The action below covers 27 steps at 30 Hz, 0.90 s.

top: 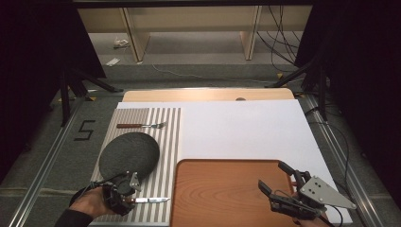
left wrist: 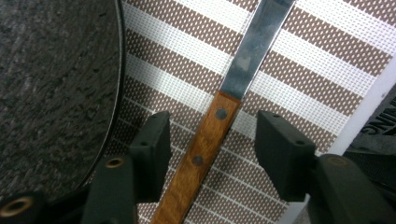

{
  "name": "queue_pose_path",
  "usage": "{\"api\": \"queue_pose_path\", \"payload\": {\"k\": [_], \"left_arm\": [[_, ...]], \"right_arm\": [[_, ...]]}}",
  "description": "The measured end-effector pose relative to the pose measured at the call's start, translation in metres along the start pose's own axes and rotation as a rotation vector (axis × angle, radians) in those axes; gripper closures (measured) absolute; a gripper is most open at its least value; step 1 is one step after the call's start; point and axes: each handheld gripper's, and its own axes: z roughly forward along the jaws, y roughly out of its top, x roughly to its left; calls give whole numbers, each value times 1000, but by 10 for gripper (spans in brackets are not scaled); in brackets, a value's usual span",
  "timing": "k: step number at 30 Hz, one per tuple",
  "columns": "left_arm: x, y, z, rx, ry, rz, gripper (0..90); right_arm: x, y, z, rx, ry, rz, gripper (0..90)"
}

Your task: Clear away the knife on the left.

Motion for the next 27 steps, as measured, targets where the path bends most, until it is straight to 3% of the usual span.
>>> {"api": "queue_pose_path", "payload": {"k": [7,12,16,27], "left_arm": [[1,0,0,10,-12,6,620],[2,1,1,8,-17,21,656],[1,3,1,28,-44,18,747],[0,3,0,18,-37,49,767]], "right_arm": [[0,0,0,3,0,-2,173],[0,0,0,5,-3,-2,173],[0,0,0,7,-1,-3,173],[1,0,1,9,1,-3,173]]}}
